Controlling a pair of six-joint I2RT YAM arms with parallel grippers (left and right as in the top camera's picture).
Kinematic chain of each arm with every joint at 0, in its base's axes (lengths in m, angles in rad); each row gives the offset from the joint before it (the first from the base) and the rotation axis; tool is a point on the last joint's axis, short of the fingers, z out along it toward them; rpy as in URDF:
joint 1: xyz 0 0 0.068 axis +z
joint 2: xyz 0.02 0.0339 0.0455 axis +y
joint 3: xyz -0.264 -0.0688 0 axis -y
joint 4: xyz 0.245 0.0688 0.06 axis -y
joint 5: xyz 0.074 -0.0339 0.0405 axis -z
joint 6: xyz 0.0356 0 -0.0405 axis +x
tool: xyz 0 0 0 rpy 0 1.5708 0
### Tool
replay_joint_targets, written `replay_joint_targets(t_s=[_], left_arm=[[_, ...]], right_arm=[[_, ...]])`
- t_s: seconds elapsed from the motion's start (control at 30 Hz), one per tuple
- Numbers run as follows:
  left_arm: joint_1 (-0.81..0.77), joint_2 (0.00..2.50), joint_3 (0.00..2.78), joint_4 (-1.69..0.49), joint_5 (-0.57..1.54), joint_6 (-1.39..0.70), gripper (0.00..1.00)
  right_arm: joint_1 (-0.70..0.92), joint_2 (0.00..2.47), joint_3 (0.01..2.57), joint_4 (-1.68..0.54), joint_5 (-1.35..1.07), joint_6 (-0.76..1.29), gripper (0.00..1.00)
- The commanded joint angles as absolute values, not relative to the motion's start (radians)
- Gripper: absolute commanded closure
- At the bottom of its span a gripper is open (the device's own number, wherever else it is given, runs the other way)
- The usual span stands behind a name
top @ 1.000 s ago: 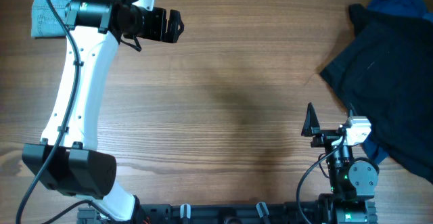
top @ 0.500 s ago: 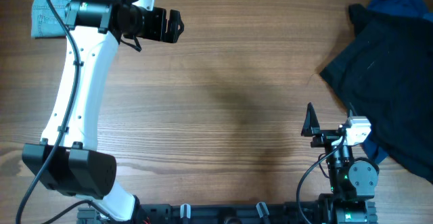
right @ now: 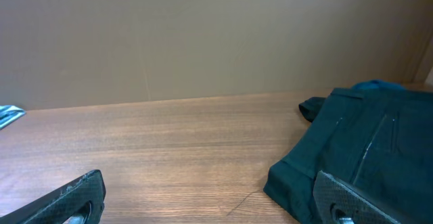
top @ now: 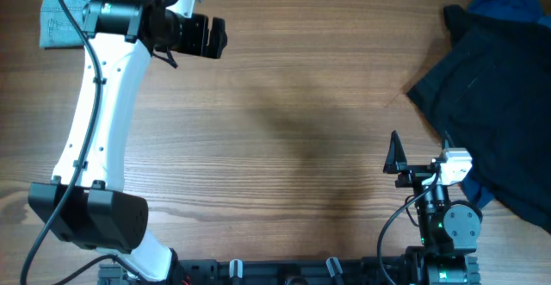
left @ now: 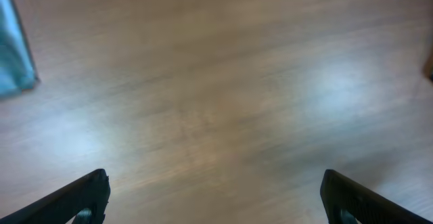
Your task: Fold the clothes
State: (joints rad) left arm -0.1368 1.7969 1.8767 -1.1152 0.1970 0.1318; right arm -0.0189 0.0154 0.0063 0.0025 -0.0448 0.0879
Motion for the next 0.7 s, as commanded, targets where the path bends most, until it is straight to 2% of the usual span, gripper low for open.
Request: replay_joint_targets(t_s=[0.0,0.1,0.5,0.67], left_arm=[[-0.139,1.794,1.876,-1.012,0.21,0.157,0.0],[-0.141,1.781,1.876,-0.955,0.247,0.155,0.0],[-0.131,1.647,1.876,-0.951,0.227,0.089,0.0],[-0.131,1.616,1.769,-0.766,0.226,0.089,0.0]], right_arm=[[-0.026,0.004,0.005,0.002,-0.062,0.081,0.0],[-0.026,0.004,0.005,0.002,-0.062,0.081,0.0],[-0.026,0.004,0.005,0.002,-0.062,0.081,0.0],[-0.026,0.004,0.005,0.002,-0.062,0.081,0.0]])
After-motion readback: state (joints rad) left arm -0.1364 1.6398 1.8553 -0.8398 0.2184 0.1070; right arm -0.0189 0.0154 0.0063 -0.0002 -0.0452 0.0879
